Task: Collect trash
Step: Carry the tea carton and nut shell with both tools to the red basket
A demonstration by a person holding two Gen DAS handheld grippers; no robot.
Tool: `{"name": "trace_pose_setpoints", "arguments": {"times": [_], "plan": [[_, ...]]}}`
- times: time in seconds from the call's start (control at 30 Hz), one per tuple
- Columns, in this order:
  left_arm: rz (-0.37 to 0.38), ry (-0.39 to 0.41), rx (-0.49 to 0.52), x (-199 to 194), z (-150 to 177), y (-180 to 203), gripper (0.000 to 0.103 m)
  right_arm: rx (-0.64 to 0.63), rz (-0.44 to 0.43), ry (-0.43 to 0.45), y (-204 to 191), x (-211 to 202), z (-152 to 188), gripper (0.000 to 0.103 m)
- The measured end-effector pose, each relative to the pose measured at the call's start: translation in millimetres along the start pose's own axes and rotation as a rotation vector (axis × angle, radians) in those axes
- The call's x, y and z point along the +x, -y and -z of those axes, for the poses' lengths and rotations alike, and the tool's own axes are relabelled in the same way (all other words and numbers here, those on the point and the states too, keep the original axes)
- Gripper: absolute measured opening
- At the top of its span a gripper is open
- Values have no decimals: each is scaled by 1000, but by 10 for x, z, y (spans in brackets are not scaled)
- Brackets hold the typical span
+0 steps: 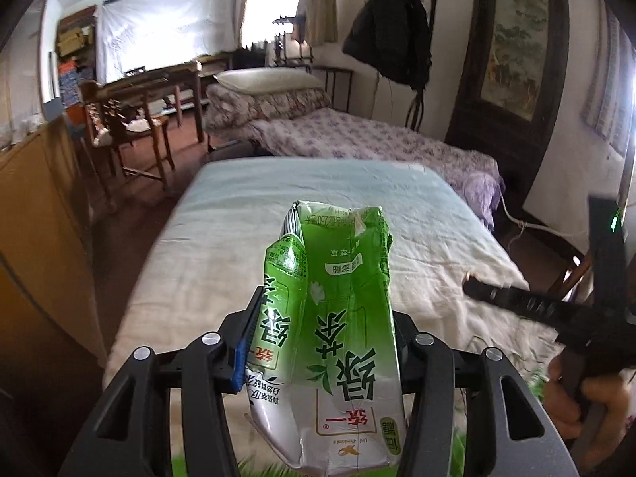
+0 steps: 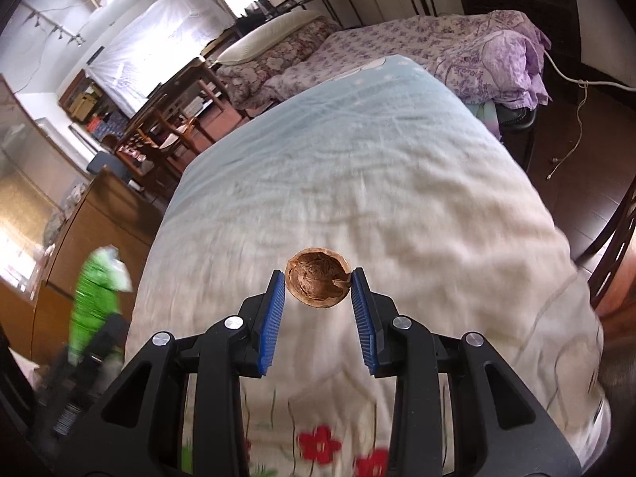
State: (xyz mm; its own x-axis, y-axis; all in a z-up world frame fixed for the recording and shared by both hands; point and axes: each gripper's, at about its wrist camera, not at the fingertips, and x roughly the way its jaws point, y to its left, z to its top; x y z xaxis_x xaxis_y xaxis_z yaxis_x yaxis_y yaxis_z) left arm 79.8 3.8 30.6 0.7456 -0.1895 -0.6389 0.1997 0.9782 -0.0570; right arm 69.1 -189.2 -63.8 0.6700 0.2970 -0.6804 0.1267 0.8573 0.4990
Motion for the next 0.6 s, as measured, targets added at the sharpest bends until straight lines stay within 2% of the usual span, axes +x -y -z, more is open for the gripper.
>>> {"name": "trace_pose_setpoints", "arguments": {"times": [0.27, 0.47, 0.6], "plan": [[-134, 111, 23, -794, 139, -68, 51, -73, -49, 75, -210, -312, 353, 35], [-160, 169, 7, -1242, 229, -170, 51, -138, -58, 89, -392, -585, 566, 35], [-161, 212, 4, -1519, 289, -168, 51, -169, -83, 129, -528, -859, 632, 35]]}}
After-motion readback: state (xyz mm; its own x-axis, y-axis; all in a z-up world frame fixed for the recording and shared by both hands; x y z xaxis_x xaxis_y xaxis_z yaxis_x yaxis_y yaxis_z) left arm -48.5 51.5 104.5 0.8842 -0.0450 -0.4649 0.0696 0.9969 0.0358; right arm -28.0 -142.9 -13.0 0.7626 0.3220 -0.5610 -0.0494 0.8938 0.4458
